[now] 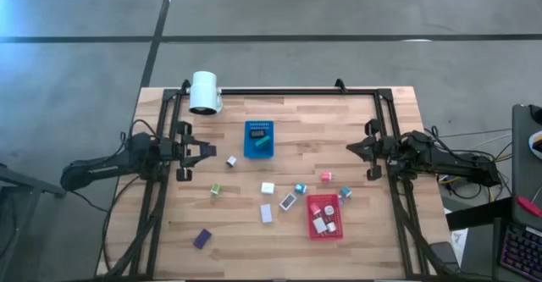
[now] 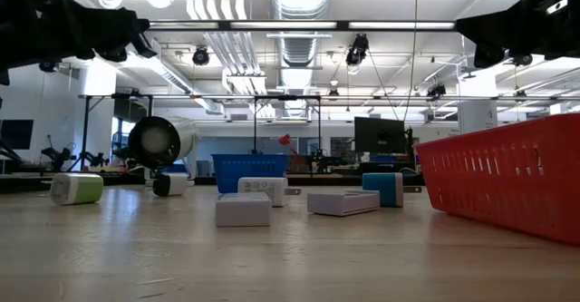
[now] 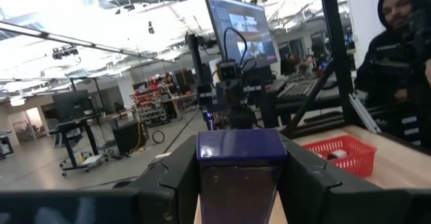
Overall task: Pick & Place Office items
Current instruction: Put the right dark blue digital clock into the blue bin
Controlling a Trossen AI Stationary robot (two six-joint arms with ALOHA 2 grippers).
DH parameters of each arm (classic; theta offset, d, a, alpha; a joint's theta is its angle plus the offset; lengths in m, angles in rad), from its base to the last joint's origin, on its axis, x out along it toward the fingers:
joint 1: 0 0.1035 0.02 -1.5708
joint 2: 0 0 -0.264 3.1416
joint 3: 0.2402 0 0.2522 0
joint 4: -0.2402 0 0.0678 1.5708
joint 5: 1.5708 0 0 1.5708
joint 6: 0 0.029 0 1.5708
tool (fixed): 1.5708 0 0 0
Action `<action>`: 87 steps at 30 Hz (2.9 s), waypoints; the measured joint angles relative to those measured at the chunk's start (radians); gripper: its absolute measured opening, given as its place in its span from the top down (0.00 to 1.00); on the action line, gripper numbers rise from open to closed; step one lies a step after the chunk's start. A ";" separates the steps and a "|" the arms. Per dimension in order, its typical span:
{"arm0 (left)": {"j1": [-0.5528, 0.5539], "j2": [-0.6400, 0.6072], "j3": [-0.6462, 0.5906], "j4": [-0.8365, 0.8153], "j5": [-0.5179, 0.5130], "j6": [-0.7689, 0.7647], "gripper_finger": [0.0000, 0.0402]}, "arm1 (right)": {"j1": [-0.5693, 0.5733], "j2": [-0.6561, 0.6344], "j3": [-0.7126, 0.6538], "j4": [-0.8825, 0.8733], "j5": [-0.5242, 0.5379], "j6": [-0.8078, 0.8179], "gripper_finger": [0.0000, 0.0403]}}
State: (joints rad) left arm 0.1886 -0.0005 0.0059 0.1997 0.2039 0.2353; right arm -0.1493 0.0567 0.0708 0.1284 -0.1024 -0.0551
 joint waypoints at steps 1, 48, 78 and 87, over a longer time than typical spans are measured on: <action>0.000 0.000 0.000 0.000 0.000 0.000 0.62 | 0.000 0.001 0.000 0.000 0.000 0.000 0.98; 0.050 1.137 0.705 -0.090 -0.300 -0.072 0.62 | 0.000 0.004 -0.021 0.018 0.079 -0.031 0.98; 0.194 1.695 0.853 -0.173 -0.170 -0.069 0.62 | 0.000 0.005 -0.021 0.032 0.079 -0.046 0.98; 0.196 1.728 0.854 -0.164 -0.170 -0.067 0.62 | 0.000 0.005 -0.021 0.034 0.079 -0.054 0.98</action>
State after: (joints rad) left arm 0.3843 1.7279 0.8600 0.0357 0.0341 0.1680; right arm -0.1492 0.0612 0.0502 0.1619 -0.0238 -0.1087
